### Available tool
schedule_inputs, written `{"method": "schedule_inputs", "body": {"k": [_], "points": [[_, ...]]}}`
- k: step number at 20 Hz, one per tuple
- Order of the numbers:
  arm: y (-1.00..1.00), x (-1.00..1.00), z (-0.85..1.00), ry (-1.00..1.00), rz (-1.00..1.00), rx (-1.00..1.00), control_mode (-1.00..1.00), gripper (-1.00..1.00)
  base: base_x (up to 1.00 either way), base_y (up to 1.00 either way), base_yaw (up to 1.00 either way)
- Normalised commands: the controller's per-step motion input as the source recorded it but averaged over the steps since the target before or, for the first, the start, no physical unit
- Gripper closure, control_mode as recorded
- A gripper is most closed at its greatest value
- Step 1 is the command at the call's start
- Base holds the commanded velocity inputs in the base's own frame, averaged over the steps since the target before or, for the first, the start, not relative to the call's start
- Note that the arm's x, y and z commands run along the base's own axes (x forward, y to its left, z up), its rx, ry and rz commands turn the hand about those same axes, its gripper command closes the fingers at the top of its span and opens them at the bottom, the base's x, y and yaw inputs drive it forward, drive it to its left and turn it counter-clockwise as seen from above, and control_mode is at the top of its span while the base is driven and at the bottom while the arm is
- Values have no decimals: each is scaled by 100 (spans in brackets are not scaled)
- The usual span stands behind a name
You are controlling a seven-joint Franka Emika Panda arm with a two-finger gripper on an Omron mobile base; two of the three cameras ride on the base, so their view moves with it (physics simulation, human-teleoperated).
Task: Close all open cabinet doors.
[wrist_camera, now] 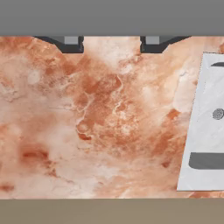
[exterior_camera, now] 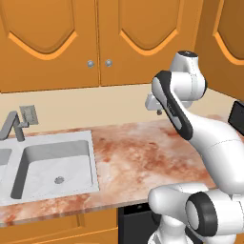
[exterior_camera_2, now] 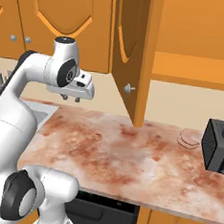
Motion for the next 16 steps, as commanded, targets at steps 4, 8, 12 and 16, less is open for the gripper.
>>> {"method": "schedule_inputs", "body": {"k": [4, 8, 12, 16], "points": [[0, 0, 0, 0, 0, 0, 100, -100, -3, 0, 0], [0, 0, 0, 0, 0, 0, 100, -100, -46, -4, -4], [0, 0, 0, 0, 0, 0, 100, -100, -83, -42, -9], [0, 0, 0, 0, 0, 0, 100, -100, -80, -48, -11]]}}
